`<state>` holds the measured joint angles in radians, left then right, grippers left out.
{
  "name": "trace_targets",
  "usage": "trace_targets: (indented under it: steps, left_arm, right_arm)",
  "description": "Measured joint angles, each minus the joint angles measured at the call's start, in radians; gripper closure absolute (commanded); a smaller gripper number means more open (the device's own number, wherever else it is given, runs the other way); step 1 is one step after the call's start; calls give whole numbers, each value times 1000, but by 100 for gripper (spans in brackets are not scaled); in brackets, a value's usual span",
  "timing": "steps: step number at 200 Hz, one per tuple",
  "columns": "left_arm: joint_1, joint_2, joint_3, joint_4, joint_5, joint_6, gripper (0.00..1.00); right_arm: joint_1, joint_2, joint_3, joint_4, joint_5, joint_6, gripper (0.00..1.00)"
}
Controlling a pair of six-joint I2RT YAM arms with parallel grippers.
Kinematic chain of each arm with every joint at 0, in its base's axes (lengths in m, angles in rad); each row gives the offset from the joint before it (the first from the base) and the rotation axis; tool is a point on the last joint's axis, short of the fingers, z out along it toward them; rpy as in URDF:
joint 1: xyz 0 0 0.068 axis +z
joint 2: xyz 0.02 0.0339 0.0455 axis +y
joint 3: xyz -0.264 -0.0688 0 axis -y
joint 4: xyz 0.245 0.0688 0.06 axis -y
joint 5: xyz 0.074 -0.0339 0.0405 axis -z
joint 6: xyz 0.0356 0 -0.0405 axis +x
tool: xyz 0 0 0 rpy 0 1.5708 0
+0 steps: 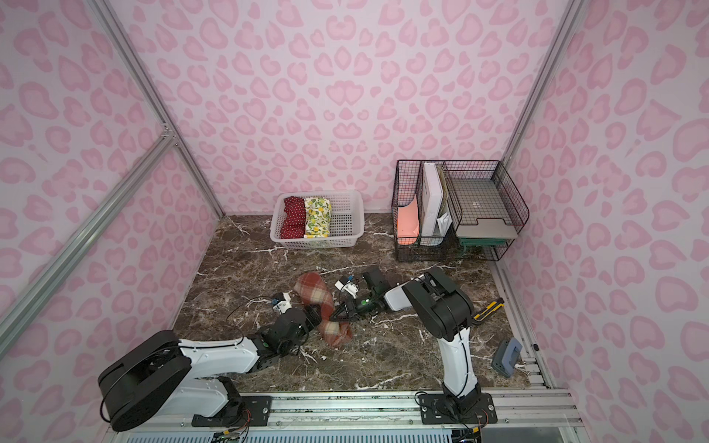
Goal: Roll up the skirts
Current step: Roll the skirt at the center of the board, then pick up the skirt from the center of the board.
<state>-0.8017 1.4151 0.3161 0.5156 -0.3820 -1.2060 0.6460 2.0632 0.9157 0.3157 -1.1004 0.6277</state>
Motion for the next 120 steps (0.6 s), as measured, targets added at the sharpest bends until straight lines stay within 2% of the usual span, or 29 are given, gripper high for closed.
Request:
trace_targets:
  steps: [33, 61, 88, 120]
  left_arm:
    - [-2, 11, -9, 68, 13, 6, 18]
    - [-2, -123, -17, -45, 34, 45, 8]
    - [-5, -267, -17, -152, 41, 102, 4]
    - [-3, -279, -27, -187, 68, 167, 3]
  right_arm:
    - [-2, -8, -8, 3, 14, -1, 100]
    - [3, -8, -10, 4, 14, -6, 100]
    - [9, -4, -9, 11, 15, -8, 100]
    - [10, 1, -8, 22, 12, -8, 100]
